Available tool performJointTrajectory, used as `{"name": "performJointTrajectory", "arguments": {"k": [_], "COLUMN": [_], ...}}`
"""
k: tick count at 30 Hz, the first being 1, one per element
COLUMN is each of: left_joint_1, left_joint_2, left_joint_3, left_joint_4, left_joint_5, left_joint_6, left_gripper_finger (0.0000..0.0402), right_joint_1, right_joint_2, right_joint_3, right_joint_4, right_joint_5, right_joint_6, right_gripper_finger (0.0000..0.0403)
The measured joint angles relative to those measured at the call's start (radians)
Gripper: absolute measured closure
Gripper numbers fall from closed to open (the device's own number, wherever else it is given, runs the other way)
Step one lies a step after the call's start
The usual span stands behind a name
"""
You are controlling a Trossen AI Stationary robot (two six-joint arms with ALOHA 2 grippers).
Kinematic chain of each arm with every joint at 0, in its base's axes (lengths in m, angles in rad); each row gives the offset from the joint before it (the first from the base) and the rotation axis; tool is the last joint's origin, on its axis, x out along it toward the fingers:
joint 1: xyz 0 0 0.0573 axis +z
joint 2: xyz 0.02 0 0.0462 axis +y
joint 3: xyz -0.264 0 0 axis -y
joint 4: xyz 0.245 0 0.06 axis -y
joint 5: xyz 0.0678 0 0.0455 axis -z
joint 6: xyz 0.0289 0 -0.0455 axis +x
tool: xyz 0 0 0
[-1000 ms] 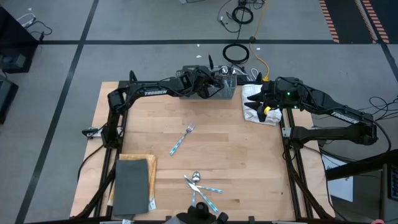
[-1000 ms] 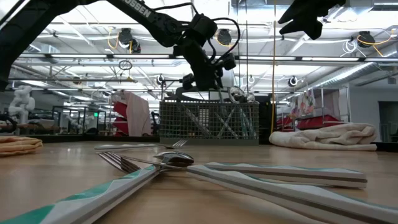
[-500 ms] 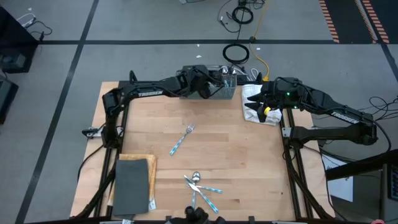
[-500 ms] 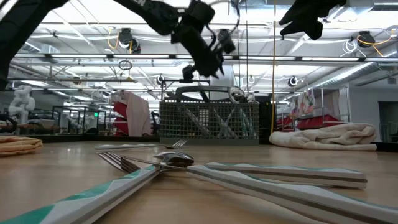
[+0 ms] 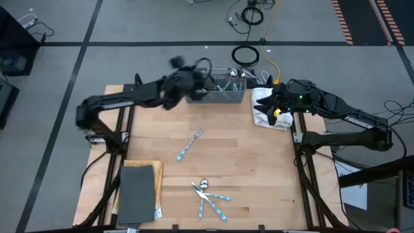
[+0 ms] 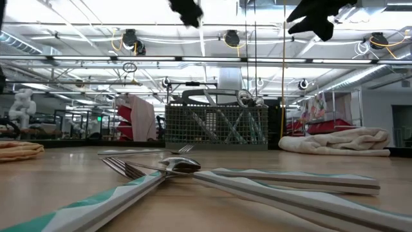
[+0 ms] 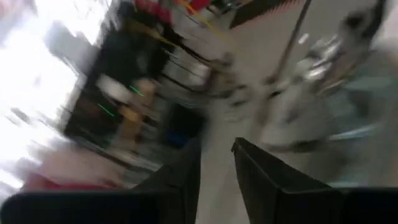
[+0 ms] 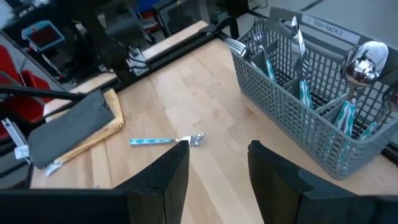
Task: Sort silverware
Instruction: Put the top blue fork into the gray silverware rack
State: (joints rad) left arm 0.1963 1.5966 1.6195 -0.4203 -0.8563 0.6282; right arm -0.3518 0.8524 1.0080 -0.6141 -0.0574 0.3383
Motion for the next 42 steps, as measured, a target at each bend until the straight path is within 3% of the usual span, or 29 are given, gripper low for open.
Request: {"name": "performJointTrajectory", "arguments": {"k": [2,5,7,9,14,19,23,33,36,42], "left_joint_1": [-0.035,-0.053,-0.046,-0.045,-0.048,-0.049,-0.062,-0.115,-0.115,-0.113], "left_joint_2": [-0.048,-0.071,-0.065,-0.049,0.026,0.116,0.169,0.234,0.24,0.24], "left_joint_3": [0.002,0.0,-0.002,-0.002,-0.002,-0.017,-0.069,-0.193,-0.238,-0.285], "left_joint_4": [-0.208,-0.549,-0.709,-0.777,-0.768,-0.832,-0.776,-0.659,-0.56,-0.452], "left_joint_5": [0.037,0.207,0.33,0.388,0.581,0.643,0.753,0.787,0.796,0.808], "left_joint_6": [-0.337,-0.756,-0.938,-1.032,-1.14,-1.261,-1.344,-1.401,-1.397,-1.268], "left_gripper_finger": [0.0297,0.0297,0.0297,0.0297,0.0297,0.0297,0.0297,0.0297,0.0297,0.0297], "right_joint_1": [0.0,0.0,0.0,0.0,0.0,0.0,0.0,0.0,0.0,0.0], "right_joint_2": [0.0,0.0,0.001,0.003,0.012,0.016,0.016,0.016,0.016,0.016], "right_joint_3": [0.0,0.0,0.0,0.0,0.0,0.0,0.0,0.0,0.0,0.0], "right_joint_4": [0.016,0.029,0.039,0.048,0.058,0.058,0.052,0.028,0.028,0.028], "right_joint_5": [0.0,0.003,0.005,0.005,0.005,0.004,0.004,0.003,0.004,0.003], "right_joint_6": [0.009,0.017,0.017,0.017,0.016,0.013,0.009,-0.023,-0.028,-0.029], "right_gripper_finger": [0.025,0.025,0.025,0.025,0.025,0.025,0.025,0.025,0.025,0.025]}}
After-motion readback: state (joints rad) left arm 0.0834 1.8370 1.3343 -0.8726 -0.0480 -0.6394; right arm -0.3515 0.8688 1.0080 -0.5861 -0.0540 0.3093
